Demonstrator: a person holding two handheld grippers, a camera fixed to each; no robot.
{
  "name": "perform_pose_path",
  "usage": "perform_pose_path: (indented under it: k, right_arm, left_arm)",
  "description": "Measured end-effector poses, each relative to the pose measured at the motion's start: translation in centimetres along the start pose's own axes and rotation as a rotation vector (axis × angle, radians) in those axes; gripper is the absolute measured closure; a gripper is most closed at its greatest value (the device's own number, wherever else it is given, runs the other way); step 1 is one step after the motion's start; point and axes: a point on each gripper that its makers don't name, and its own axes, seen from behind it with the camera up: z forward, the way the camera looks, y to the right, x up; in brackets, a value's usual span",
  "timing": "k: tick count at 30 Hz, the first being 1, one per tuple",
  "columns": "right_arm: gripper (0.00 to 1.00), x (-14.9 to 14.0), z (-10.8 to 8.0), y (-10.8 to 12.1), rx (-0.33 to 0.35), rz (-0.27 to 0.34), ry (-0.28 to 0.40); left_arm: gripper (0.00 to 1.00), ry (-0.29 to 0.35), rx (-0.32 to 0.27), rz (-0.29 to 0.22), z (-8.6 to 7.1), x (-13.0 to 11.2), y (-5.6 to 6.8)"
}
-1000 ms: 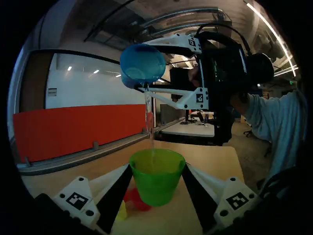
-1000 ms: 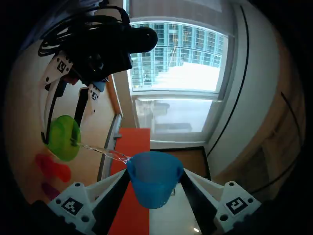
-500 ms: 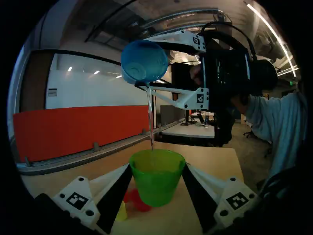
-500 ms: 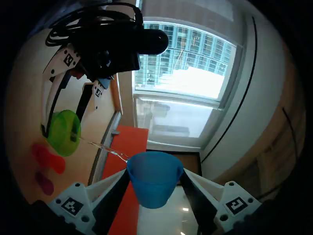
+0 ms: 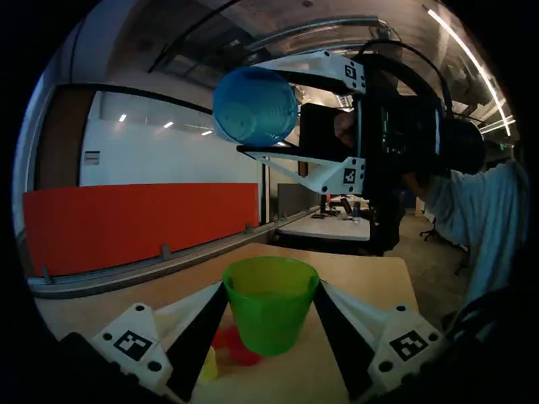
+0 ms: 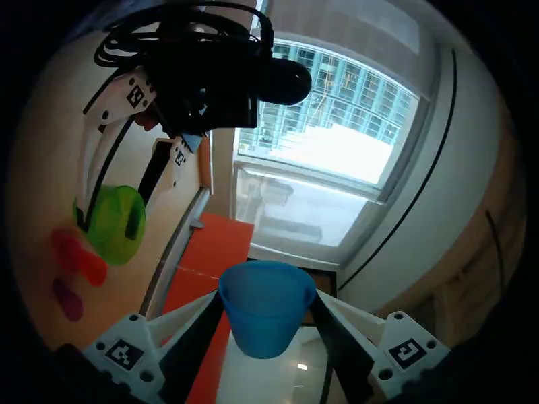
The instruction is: Pour water
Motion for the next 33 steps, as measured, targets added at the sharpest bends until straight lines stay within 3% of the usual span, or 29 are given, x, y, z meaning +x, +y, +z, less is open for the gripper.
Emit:
perform_pose_path:
  k: [6, 15, 21, 33]
  right_arm:
    - [0.09, -0.5, -0.1, -0.2, -0.004, 0.05, -0.002]
    - [0.1, -2.4, -0.5, -0.4, -0.01, 0.268, -0.017]
    - [0.1, -2.8, -1.1, -0.8, -0.006, 0.504, -0.024]
    - [0.09, -1.0, -2.6, -0.8, 0.035, 1.104, 0.021]
  left_arm:
    - [0.14, 0.0, 0.001, 0.001, -0.1, 0.1, -0.1]
    - [0.14, 0.0, 0.002, 0.003, 0.1, 0.4, 0.0]
    - [0.14, 0.0, 0.004, 0.007, 0.2, 0.6, -0.1]
    - [0.14, 0.002, 0.008, 0.021, 0.0, 1.2, -0.1]
